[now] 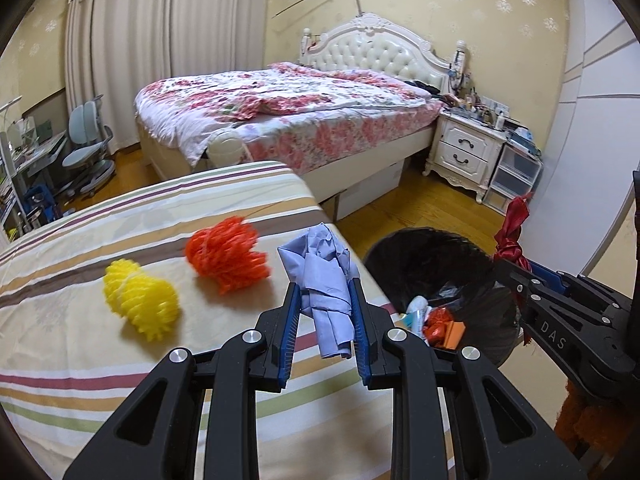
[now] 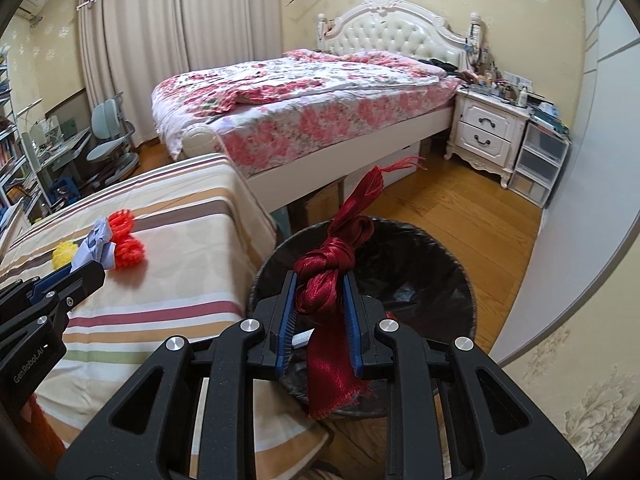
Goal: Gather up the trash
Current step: 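Carry the red ribbon and blue cloth with both tools over the black bin, then open both tools to drop the ribbon and cloth into the bin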
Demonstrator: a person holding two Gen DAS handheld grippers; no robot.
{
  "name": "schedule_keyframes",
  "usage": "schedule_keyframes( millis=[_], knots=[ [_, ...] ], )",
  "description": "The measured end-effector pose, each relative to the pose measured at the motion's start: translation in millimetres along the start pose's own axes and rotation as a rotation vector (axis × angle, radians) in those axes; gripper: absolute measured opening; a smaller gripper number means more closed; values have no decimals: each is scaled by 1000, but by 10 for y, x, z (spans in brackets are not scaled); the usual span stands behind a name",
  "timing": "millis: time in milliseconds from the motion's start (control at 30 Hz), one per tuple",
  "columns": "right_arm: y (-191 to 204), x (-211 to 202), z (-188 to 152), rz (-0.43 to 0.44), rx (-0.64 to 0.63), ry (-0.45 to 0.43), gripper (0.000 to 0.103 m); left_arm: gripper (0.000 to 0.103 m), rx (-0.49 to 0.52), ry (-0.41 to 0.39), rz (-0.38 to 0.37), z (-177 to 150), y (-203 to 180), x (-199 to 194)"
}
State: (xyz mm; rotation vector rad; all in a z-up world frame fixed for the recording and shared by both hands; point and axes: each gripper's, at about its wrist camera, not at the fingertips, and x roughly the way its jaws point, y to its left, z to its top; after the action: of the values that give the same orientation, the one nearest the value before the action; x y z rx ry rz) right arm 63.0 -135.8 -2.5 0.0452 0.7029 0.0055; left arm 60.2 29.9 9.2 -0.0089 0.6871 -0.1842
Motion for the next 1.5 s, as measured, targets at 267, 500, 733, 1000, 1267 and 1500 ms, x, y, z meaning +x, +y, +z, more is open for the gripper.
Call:
schedule_keyframes(
  millis=[267, 500, 733, 1000, 1267, 1500],
  knots=[
    [-370, 160, -8, -29, 48, 21, 22, 25, 69, -11, -39, 109, -442, 234],
    [-553, 390, -34, -38, 86, 55, 22, 25, 105, 34, -32, 124, -667, 566],
    [-675, 552, -57, -73, 107, 78, 22, 25, 130, 67, -10, 121, -808, 822],
    [-757, 668, -50, -82, 111, 90, 22, 26, 147, 85, 4, 153, -877, 992],
    [-798, 773, -39, -84, 119, 104, 22, 26, 147, 127, 2, 131, -914, 1109],
    [-826, 777, -44, -109, 129, 89, 46, 51, 142, 105, 16, 138, -907, 1068]
  ],
)
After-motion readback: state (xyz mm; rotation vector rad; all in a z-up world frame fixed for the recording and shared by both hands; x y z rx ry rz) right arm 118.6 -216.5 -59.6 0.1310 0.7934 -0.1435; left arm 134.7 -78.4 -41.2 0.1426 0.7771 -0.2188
